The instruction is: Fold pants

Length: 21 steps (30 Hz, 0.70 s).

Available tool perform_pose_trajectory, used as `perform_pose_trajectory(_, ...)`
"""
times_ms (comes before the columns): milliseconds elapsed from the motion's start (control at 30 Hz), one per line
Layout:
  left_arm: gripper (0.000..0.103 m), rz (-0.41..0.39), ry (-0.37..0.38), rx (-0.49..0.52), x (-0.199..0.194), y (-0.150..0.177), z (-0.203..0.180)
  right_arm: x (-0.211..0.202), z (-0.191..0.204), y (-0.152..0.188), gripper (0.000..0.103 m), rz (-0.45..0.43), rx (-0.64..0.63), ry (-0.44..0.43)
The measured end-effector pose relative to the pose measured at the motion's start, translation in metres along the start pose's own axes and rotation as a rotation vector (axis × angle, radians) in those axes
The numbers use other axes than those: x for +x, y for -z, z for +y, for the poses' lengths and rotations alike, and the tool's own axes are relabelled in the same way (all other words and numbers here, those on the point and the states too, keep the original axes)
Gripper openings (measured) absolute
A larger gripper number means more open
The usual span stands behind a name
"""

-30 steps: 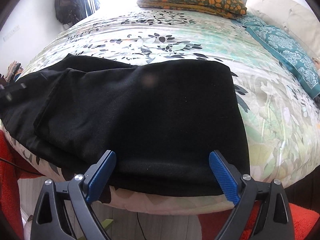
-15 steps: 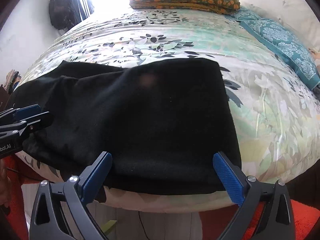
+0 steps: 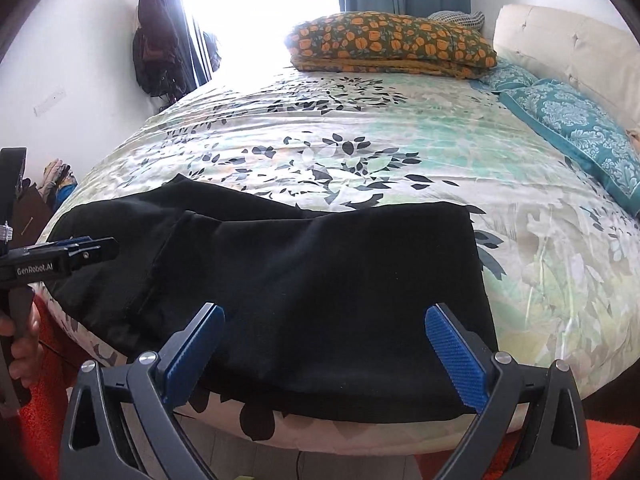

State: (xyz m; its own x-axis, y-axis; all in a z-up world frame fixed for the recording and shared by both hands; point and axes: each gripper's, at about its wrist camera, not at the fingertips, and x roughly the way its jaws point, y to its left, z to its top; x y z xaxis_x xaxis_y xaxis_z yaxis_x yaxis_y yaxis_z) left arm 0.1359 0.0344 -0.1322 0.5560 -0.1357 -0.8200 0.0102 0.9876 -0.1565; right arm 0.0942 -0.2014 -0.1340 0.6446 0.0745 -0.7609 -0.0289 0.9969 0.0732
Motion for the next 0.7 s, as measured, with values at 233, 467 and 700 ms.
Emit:
perform_pose_trajectory(233,0.088,-0.04,-0.059,-0.155,-0.009,0.0,0.07,0.007,0.037,0.007,0.1,0.025,-0.128,-0.018)
perform_pose_trajectory(467,0.088,-0.042,-0.04,-0.099,-0.012,0.006,0.061,0.002,0.066,0.012,0.1,0.004,-0.238,-0.033)
perform_pose_trajectory(700,0.092,-0.039,-0.035,-0.06,-0.016,0.008,0.053,0.007,0.074,0.014,0.1,0.019,-0.262,-0.037)
